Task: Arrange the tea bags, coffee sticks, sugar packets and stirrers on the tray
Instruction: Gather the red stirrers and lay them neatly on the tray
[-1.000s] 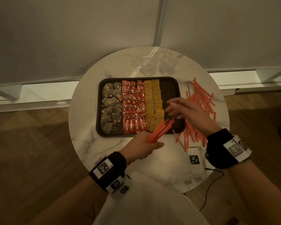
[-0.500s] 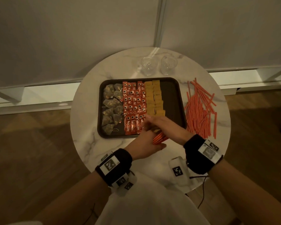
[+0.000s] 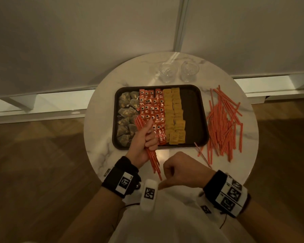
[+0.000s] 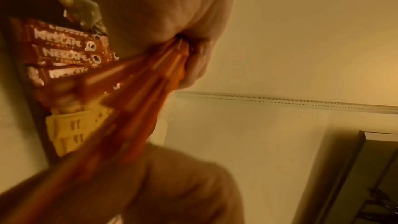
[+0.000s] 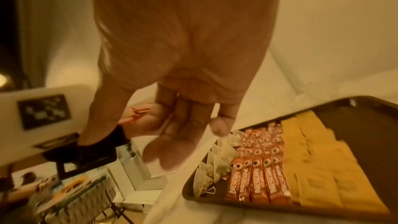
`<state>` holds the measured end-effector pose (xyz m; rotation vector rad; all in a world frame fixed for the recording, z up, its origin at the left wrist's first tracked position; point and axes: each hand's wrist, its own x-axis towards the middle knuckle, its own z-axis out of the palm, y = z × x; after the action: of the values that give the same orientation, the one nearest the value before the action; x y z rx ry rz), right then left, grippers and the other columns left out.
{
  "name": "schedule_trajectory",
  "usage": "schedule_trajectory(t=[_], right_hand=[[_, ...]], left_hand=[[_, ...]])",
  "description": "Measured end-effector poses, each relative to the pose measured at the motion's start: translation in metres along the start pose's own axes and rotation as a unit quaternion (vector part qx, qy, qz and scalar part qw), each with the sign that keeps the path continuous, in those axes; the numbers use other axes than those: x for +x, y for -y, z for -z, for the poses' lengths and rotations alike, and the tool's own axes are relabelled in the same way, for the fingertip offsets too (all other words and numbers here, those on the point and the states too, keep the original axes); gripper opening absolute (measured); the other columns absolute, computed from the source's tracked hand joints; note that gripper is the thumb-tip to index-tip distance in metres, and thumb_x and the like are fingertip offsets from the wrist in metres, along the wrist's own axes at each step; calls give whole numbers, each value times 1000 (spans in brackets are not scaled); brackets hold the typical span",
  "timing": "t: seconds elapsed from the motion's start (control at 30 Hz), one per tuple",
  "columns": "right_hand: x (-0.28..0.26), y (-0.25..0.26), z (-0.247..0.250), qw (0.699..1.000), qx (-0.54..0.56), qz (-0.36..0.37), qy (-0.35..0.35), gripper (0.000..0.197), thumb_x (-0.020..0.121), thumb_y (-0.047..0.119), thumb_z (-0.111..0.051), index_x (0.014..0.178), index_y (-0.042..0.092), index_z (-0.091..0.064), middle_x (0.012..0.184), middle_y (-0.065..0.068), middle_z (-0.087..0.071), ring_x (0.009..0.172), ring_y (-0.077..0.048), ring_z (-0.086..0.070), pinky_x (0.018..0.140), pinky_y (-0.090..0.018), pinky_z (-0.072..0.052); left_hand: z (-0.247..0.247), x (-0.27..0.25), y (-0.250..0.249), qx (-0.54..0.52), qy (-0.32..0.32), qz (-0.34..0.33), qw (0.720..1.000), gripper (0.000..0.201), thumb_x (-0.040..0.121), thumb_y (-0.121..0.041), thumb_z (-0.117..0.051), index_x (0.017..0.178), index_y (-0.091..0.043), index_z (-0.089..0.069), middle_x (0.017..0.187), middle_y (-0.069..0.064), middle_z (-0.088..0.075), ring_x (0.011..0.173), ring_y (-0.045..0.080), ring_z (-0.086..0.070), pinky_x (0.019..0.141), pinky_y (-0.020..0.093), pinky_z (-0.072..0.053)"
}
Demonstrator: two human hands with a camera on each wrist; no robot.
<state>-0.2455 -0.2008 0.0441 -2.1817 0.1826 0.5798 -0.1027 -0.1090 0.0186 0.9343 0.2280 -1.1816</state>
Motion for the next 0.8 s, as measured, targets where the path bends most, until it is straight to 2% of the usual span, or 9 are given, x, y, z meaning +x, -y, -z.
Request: schedule_trajectory(t=[0.07,0.17,0.3,0.33,0.4,0.47,0.6,0.73,0.8], right_hand=[[6,3,5,999,-28,26,-30,45,75,53,-78,63,11,-65,59,0,-63,50,-14,-50,59,-32,-46],[11,-1,13,998,-8,32,-60,46,73,53,-79,61,11,-65,59,-1,-65,54,-21,-56,58,-33,-49],[0,5,3,998,-55,29,-6,40,75,56,-76,70,17,-66,63,10,-60,56,-8,-53,63,-29,-49],[0,5,2,998,-57,27,-12,42,75,57,-76,68,17,-66,61,10,-59,55,-8,-52,63,-29,-48],[3,0,7,997,-30,29,-67,44,74,58,-76,59,20,-62,53,9,-56,49,-11,-50,57,-27,-45],[7,-3,12,995,-14,28,-97,45,72,58,-77,55,21,-59,52,6,-57,51,-14,-53,54,-27,-45],[4,-1,4,996,-72,37,-47,45,72,63,-75,59,22,-59,53,10,-56,47,-8,-48,56,-27,-44],[10,-6,11,987,-128,25,-99,51,72,67,-72,63,17,-67,55,8,-57,44,-5,-43,52,-21,-38],[8,-5,12,989,-113,25,-86,51,73,65,-73,67,14,-68,58,6,-61,48,-8,-48,54,-24,-42]], left_hand=[[-4,0,8,-11,4,7,1000,39,98,-36,-53,65,-20,-40,44,-10,-33,31,1,-30,29,14,-27],[-8,0,11,-29,8,0,1000,37,98,-35,-52,66,-20,-43,45,-10,-34,30,1,-30,28,14,-27],[-5,1,5,-29,14,-20,999,34,96,-35,-55,68,-19,-44,45,-10,-35,31,1,-31,29,15,-27],[-6,1,6,-21,13,-20,999,34,97,-35,-54,69,-19,-44,45,-10,-35,31,1,-31,29,15,-27],[-11,-3,12,-9,13,-15,1000,31,98,-33,-53,72,-18,-46,44,-9,-34,30,1,-30,29,14,-27],[-14,-5,18,-8,8,-13,1000,29,99,-31,-52,75,-16,-49,44,-9,-34,29,1,-29,28,14,-26],[-16,-5,18,-2,8,-28,1000,25,94,-32,-55,77,-15,-48,42,-8,-33,29,1,-28,28,15,-26],[-20,-9,24,5,3,-25,1000,26,94,-32,-56,76,-15,-50,43,-7,-32,29,2,-29,28,15,-26],[-22,-10,23,27,9,-19,999,28,94,-34,-55,75,-15,-49,44,-6,-32,29,3,-29,29,16,-26]])
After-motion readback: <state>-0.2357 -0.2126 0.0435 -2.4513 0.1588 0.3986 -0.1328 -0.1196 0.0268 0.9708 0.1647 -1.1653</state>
